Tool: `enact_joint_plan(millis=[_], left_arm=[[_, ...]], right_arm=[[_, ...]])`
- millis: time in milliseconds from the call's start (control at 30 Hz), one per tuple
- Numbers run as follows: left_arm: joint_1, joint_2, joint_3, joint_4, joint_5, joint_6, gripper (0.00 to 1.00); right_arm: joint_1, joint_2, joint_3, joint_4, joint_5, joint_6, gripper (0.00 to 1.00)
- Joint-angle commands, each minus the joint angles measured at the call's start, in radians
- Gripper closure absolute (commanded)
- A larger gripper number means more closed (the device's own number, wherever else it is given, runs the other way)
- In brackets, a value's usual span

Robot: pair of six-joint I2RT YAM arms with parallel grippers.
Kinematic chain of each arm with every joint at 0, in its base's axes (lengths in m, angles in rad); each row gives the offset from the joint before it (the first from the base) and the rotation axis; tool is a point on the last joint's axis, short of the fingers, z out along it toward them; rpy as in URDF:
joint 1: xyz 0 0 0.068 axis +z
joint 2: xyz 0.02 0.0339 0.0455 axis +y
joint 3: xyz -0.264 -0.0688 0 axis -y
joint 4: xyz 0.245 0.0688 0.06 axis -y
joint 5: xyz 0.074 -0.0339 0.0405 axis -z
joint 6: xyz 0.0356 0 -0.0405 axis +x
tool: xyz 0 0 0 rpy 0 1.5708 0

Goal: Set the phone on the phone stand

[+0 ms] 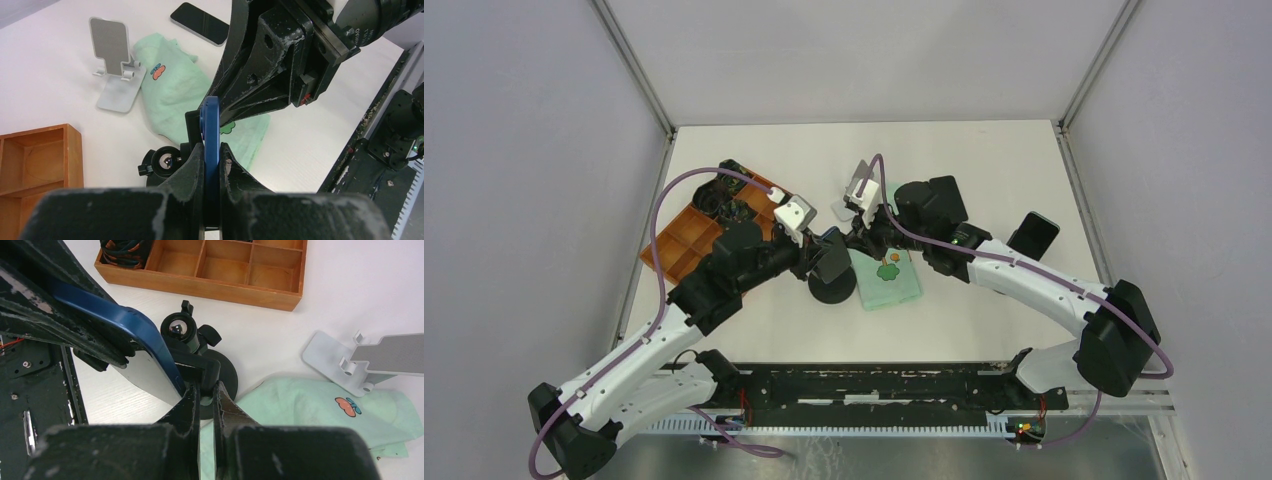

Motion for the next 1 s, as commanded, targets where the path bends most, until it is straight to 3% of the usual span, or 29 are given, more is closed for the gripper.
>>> enact_joint_plan(millis=[0, 967], left_arm=[[0.039, -0.028, 0.037, -0.146, -0.271, 0.053, 0.98], [0.038, 0.041, 0.116, -0.246, -0.454, -0.028, 0.98]], right_arm=[[-0.1, -0.017, 0.005, -0.069, 0.197, -0.016, 1.0], [-0.099, 0.009, 0.059, -0.086, 0.284, 0.002, 1.0]])
